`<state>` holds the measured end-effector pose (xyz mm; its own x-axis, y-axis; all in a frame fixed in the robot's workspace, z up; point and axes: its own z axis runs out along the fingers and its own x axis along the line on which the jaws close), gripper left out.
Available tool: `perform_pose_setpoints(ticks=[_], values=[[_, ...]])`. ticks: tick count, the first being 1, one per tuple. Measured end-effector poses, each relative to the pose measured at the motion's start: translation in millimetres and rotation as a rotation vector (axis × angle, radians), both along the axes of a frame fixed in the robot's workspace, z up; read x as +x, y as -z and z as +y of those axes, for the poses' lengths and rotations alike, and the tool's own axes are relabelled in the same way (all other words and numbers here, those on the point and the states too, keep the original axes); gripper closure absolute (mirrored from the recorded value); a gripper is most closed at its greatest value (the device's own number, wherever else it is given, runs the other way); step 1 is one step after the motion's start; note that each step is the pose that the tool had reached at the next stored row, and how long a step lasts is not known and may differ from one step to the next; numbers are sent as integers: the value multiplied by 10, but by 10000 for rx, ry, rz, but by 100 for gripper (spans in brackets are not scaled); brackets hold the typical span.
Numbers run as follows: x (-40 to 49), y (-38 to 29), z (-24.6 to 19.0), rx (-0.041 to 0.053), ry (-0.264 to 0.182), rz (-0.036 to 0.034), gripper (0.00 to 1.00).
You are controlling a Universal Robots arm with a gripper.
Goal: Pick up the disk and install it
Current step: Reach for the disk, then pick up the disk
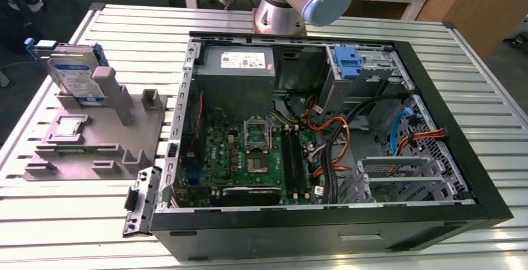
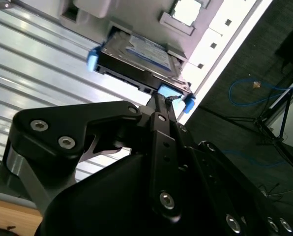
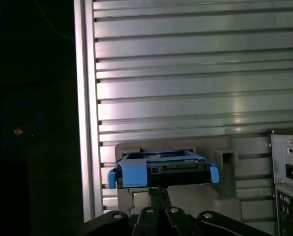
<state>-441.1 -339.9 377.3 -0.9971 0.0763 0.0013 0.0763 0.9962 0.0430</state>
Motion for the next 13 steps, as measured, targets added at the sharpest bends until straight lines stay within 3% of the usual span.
perform_pose_setpoints(ticks=[2,13], values=[[-75,5,0,-1,-1,19,89],[-86,6,0,0,-1,22,89]])
